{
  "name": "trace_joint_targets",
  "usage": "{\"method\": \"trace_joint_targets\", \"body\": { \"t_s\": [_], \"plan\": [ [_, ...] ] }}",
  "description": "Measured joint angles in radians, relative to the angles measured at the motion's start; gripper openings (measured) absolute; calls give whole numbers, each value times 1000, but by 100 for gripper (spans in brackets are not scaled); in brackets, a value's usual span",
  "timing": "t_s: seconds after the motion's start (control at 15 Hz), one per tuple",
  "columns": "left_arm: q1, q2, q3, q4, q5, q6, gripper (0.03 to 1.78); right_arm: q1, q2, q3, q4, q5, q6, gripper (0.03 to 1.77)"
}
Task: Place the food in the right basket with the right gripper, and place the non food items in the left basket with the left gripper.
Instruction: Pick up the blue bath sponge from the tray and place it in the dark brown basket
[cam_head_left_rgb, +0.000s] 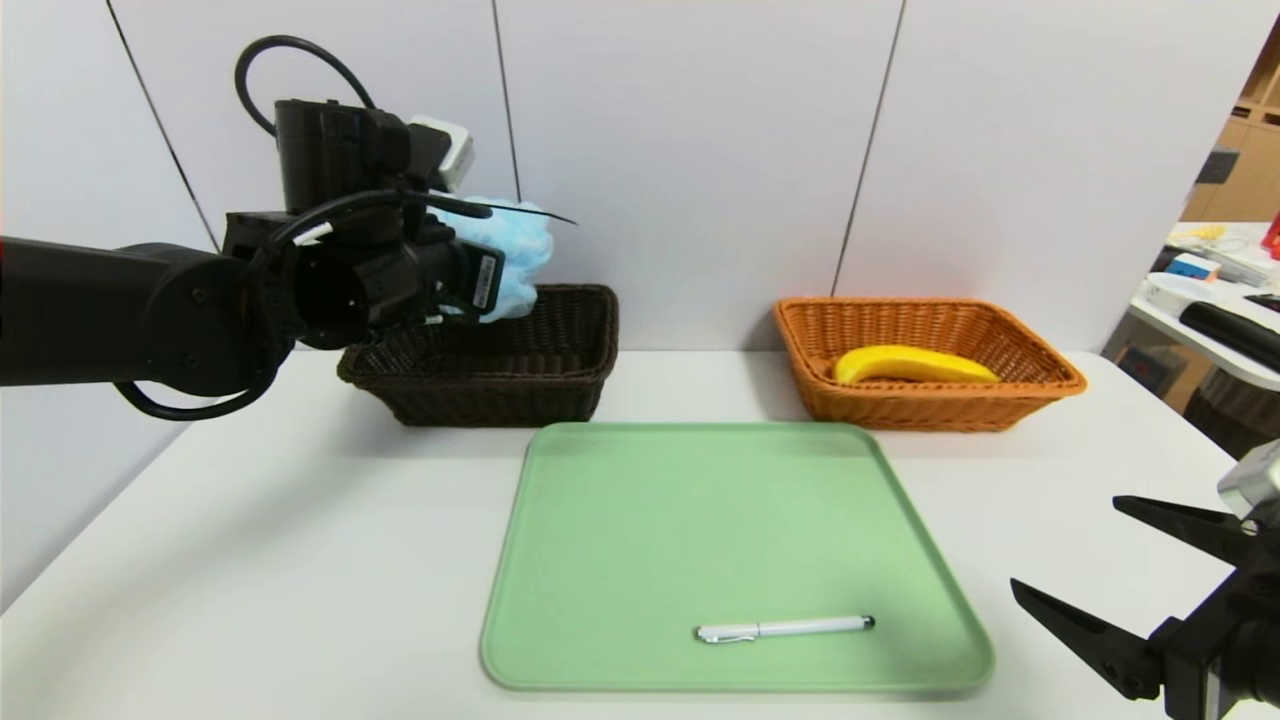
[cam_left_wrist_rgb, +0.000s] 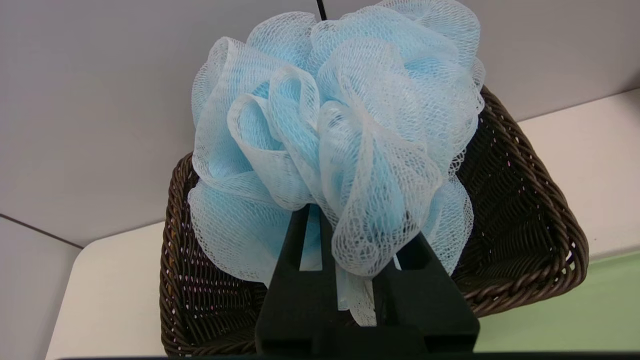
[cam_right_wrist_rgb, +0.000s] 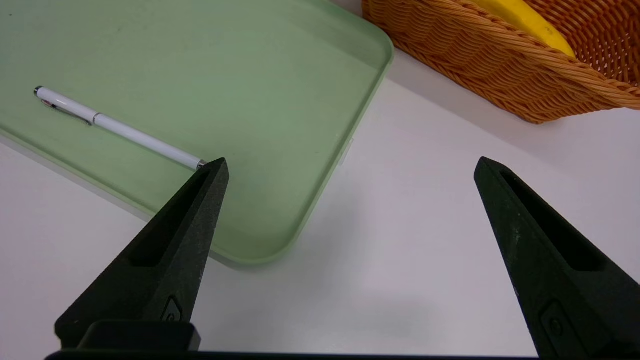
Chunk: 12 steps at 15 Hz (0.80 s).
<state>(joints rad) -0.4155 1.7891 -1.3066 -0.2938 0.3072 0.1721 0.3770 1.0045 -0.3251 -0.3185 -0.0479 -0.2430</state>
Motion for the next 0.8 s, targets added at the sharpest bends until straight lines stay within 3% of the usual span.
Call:
{"method": "trace_joint_targets", "body": {
  "t_s": [0.2, 0.8],
  "plan": [
    [5, 2, -1, 40, 15, 0, 24, 0, -14, 6, 1, 0, -4, 169],
    [62, 85, 14, 32, 9, -20, 24, 0, -21, 4, 0, 1, -14, 169]
  ]
}}
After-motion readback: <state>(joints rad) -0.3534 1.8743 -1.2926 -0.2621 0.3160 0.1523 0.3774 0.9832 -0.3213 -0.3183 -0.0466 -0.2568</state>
